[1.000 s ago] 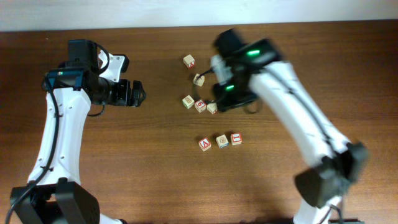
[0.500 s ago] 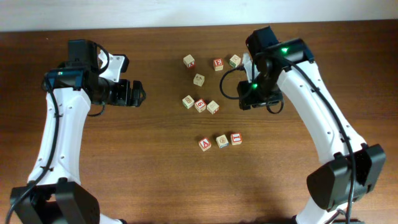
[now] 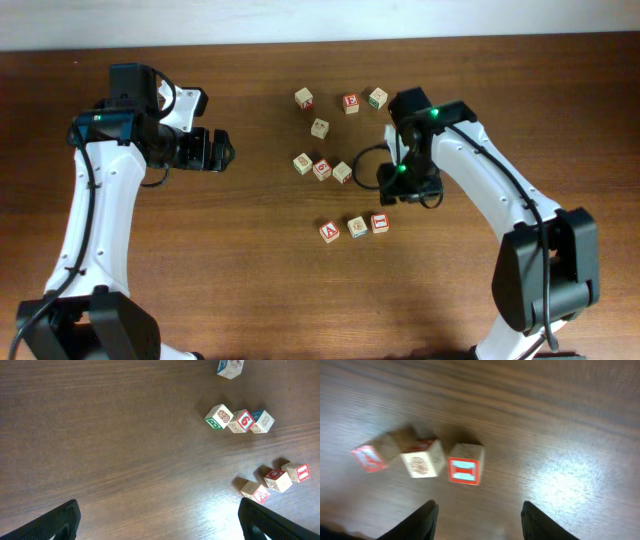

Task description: Rotate 3 blocks

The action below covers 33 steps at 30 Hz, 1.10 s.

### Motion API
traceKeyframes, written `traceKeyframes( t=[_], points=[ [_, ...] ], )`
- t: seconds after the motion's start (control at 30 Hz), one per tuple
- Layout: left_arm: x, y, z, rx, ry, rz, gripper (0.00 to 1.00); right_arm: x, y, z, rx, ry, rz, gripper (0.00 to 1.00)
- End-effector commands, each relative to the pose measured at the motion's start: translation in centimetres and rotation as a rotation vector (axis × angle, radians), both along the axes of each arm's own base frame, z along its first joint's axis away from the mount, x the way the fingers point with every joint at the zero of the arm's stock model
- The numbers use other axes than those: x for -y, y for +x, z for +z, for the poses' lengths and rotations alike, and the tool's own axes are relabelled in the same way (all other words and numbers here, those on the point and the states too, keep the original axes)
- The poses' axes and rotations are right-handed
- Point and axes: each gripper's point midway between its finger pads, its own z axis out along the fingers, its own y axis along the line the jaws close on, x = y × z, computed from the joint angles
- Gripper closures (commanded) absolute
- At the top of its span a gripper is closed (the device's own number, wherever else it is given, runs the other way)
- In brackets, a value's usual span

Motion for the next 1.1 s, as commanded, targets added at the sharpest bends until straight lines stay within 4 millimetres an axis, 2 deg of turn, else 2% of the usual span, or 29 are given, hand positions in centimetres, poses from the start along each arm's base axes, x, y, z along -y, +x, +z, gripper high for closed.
traceKeyframes(
  t=[0.0,0.03,0.23,0.27,0.3,0.33,0.37,0.4,0.43,0.47,0.5,0.57,0.6,0.67,0.83,0.93,1.0,1.07],
  points=[
    [-0.1,1.9,1.1,0.088,0.008,-0.011,0.01,1.6,-0.3,-1.6,-0.029,-0.003,-0.062,0.46],
    [0.1,2.4,1.5,0.117,-0.001,-0.015,0.01,1.9,-0.4,-1.9,-0.029,-0.01,-0.069,0.46],
    [1.9,2.1,2.1,0.11,-0.118,-0.037,0.01,2.2,-0.4,-4.4,-0.006,-0.017,-0.07,0.46],
    [2.7,2.0,2.4,0.112,-0.163,-0.057,0.29,2.3,-0.6,-4.7,-0.01,-0.018,-0.069,0.46],
    [3.5,1.8,2.7,0.102,-0.216,-0.066,0.35,2.3,-0.9,-5.0,-0.016,-0.019,-0.069,0.46],
    [4.7,1.5,2.8,0.075,-0.277,-0.064,0.18,2.4,-1.1,-5.2,-0.022,-0.021,-0.069,0.46],
    [5.3,1.2,2.5,0.051,-0.277,-0.05,0.13,2.4,-1.2,-5.5,-0.027,-0.023,-0.069,0.46],
    [5.4,1.1,2.0,0.03,-0.256,-0.029,0.21,2.4,-1.3,-5.6,-0.031,-0.024,-0.069,0.46],
    [5.3,0.9,1.2,0.002,-0.202,0.014,0.43,2.4,-1.3,-5.8,-0.034,-0.025,-0.069,0.46],
    [5.0,0.7,0.5,-0.025,-0.143,0.07,0.58,2.4,-1.3,-6.0,-0.039,-0.025,-0.068,0.47],
    [4.2,0.3,-0.3,-0.059,-0.059,0.162,0.67,2.4,-1.4,-6.3,-0.047,-0.025,-0.068,0.47],
    [2.8,-0.1,-1.0,-0.078,0.061,0.289,0.77,2.4,-1.6,-6.6,-0.061,-0.028,-0.068,0.47],
    [2.3,-0.2,-1.1,-0.071,0.127,0.333,0.85,2.4,-1.7,-6.8,-0.067,-0.03,-0.068,0.47],
    [2.7,-0.4,-1.1,-0.055,0.18,0.329,1.0,2.4,-2.2,-6.8,-0.086,-0.028,-0.068,0.47],
    [5.9,-1.6,-2.1,-0.092,0.164,0.312,1.0,1.6,-2.7,-6.8,-0.099,-0.02,-0.046,0.47],
    [6.1,-2.0,-3.0,-0.114,0.155,0.346,1.0,-0.1,-3.0,-6.8,-0.082,-0.018,0.008,0.47],
    [6.2,-2.1,-3.1,-0.118,0.145,0.348,0.92,-1.1,-3.1,-6.8,-0.07,-0.015,0.041,0.47],
    [6.5,-2.1,-3.0,-0.121,0.129,0.342,1.0,-2.3,-3.5,-6.8,-0.07,0.0,0.072,0.47]
  ],
)
